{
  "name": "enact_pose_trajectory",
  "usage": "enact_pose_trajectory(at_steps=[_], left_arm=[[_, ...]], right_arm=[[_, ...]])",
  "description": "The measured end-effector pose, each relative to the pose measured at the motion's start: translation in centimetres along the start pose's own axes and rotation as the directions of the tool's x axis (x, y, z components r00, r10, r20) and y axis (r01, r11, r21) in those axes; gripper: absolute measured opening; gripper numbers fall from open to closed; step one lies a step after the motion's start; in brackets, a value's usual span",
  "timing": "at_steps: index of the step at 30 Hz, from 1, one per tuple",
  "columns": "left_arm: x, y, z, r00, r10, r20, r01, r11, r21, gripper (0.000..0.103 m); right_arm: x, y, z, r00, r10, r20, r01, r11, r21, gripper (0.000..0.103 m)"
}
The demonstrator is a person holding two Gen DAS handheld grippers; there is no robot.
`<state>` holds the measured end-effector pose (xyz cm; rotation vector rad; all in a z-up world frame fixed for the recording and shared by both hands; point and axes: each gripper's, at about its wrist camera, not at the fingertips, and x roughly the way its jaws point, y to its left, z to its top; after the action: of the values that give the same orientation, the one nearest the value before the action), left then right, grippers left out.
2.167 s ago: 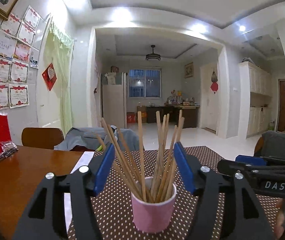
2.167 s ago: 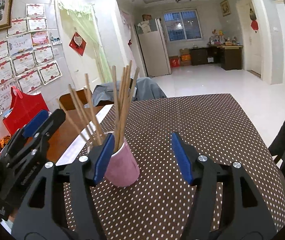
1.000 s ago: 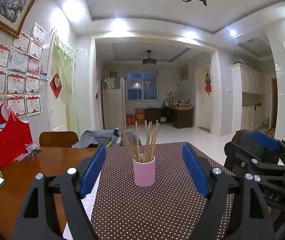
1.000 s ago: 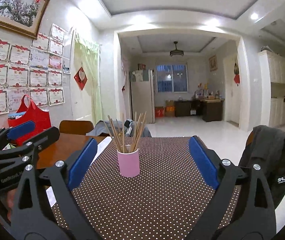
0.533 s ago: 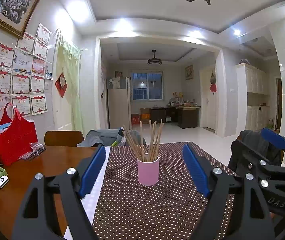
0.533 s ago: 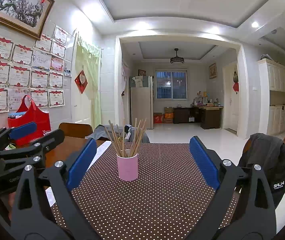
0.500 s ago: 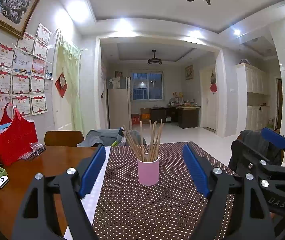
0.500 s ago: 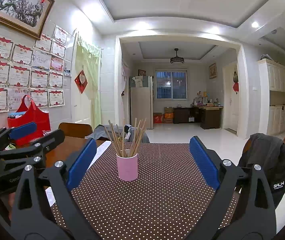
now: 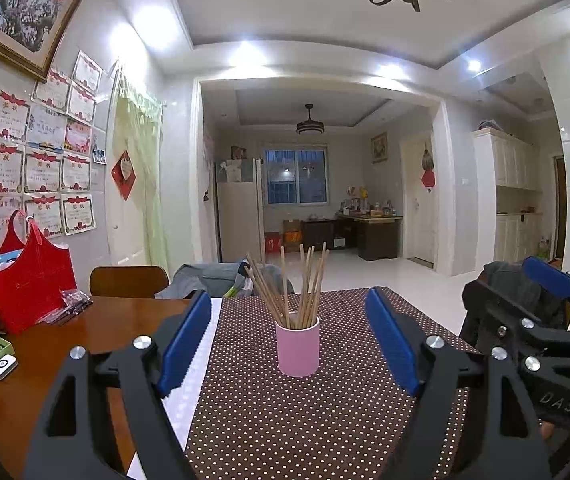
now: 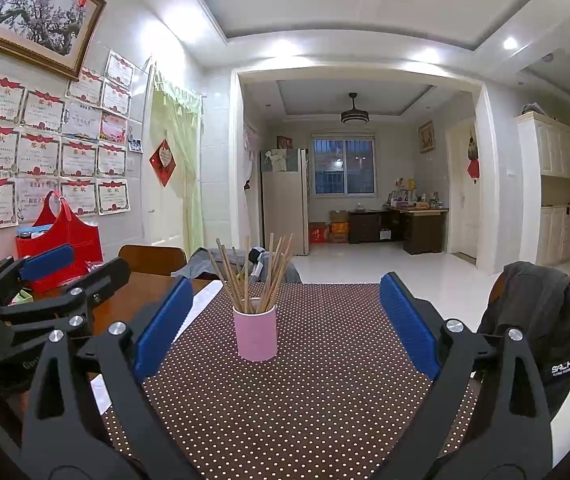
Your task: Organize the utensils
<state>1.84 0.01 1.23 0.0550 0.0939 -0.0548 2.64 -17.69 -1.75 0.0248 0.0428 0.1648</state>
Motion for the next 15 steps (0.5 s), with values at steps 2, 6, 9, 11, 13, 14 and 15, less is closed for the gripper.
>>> enact_pose_trajectory(at_steps=[2,6,9,11,13,14,15], left_arm=[[0.01,-0.12,0.26,1.000,0.002,0.003,-0.002,1.000,0.002,0.078],[0.04,-0.12,0.33,1.000,0.001,0.006,-0.001,1.000,0.003,0.078],[0.09,-0.18,0.38,1.000,0.002,0.007,-0.002,1.000,0.005,0.078],[0.05,-0.16,0.32,1.000,0.001,0.007,-0.001,1.000,0.003,0.078],[0.07,-0.18,0.32,1.000,0.001,0.008,-0.001,1.000,0.004,0.078],[0.10,-0.18,0.33,1.000,0.001,0.008,-0.001,1.000,0.004,0.078],[0.14,-0.16,0.34,1.000,0.000,0.007,0.000,1.000,0.003,0.078]], right_arm=[[0.13,0.03,0.01,1.000,0.001,-0.001,-0.001,1.000,0.003,0.093],[0.15,0.03,0.02,1.000,0.002,-0.002,-0.002,1.000,0.004,0.093],[0.14,0.09,0.04,1.000,0.001,-0.002,-0.001,1.000,0.005,0.093],[0.15,0.05,0.03,1.000,0.003,-0.003,-0.003,1.000,0.006,0.093],[0.28,0.17,0.14,1.000,0.004,-0.005,-0.004,1.000,0.008,0.093],[0.28,0.23,0.14,1.000,0.004,-0.006,-0.004,1.000,0.010,0.093],[0.30,0.18,0.14,1.000,0.005,-0.007,-0.005,1.000,0.009,0.093]])
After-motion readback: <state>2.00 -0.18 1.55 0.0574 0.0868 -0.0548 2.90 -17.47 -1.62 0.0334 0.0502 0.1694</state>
